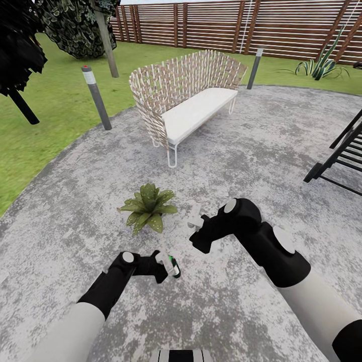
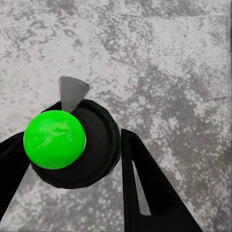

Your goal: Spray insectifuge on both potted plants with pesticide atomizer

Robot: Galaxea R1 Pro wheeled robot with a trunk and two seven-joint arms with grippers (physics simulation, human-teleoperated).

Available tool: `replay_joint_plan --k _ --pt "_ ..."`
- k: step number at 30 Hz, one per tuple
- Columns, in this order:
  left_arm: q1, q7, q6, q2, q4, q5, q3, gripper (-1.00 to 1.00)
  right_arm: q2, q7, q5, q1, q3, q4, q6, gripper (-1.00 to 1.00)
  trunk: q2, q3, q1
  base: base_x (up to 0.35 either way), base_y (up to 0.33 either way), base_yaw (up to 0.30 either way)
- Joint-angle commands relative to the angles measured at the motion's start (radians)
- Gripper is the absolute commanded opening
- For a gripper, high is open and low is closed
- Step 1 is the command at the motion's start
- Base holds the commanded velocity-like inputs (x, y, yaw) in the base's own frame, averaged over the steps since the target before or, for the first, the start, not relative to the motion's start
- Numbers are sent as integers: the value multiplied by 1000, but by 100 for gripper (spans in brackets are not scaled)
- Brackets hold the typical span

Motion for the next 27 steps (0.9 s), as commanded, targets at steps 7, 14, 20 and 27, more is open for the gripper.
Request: replay_joint_plan --k 7,14,20,27 --pt "3 -4 -24 -34 -4 0 0 -100 6 0 12 -2 2 9 -24 -100 0 -1 0 0 0 0" --pt "3 -5 -36 -75 -7 1 -1 -100 7 -3 14 -3 0 12 -48 -100 0 -1 0 0 0 0" --pt "3 -7 -36 -86 -49 3 1 -100 6 -7 14 -3 -2 13 -65 -100 0 -1 0 0 0 0" --pt "2 -14 -30 -88 -85 9 3 -100 4 -8 13 -3 -6 14 -71 -100 0 -1 0 0 0 0"
